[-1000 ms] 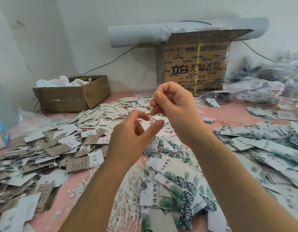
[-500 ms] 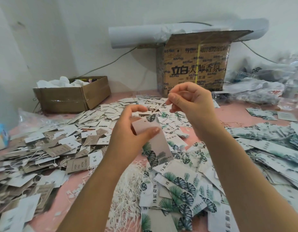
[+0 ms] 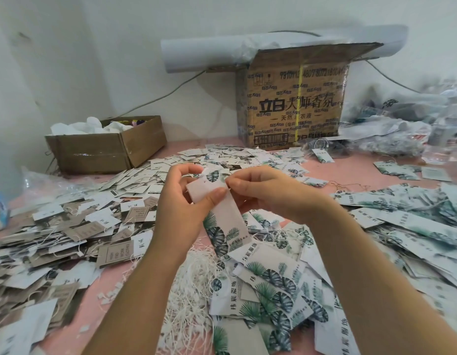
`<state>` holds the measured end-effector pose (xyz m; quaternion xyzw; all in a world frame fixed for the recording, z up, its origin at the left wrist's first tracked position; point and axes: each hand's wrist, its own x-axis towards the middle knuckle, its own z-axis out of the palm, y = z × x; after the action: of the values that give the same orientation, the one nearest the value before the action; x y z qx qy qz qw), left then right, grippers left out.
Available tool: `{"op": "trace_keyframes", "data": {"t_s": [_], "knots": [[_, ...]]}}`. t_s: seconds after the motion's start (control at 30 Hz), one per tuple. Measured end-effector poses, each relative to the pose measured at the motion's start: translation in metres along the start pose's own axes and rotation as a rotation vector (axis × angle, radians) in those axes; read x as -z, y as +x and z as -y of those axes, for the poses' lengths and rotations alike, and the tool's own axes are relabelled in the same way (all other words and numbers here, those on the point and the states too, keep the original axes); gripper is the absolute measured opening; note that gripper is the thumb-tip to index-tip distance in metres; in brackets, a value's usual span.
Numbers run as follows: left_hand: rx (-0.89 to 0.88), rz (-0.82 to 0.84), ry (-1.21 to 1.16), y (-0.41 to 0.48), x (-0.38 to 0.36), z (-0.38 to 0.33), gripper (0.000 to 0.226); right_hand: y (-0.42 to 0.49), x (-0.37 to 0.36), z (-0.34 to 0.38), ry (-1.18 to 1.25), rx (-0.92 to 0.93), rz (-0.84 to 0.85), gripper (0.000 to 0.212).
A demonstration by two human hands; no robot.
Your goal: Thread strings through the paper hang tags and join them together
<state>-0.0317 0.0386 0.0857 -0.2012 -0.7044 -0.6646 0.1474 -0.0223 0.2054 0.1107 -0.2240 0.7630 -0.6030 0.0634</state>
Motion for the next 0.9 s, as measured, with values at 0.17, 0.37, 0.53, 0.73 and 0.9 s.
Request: {"op": "trace_keyframes", "data": {"t_s": [0.17, 0.37, 0.53, 0.73, 0.9], "knots": [[0.012, 0.019, 0.21, 0.001, -0.001, 0.007, 0.033, 0.004, 0.0, -0.006, -0.086, -0.091, -0.05, 0.022], [0.106, 0.364, 0.601, 0.003, 0.017, 0.019, 0.01, -0.005, 0.014, -0.012, -0.478, -0.446, 0.081, 0.017], [0.278, 0.705, 0.809, 0.003, 0.033, 0.024, 0.014, -0.004, 0.017, -0.022, -0.704, -0.621, 0.143, 0.009], [0.336, 0.813, 0.97, 0.001, 0.031, 0.028, 0.022, 0.001, 0.013, -0.025, -0.867, -0.637, 0.163, 0.024], [0.344, 0.786, 1.056, 0.0, 0.03, 0.028, 0.028, 0.001, 0.013, -0.025, -0.913, -0.665, 0.201, 0.025]]}}
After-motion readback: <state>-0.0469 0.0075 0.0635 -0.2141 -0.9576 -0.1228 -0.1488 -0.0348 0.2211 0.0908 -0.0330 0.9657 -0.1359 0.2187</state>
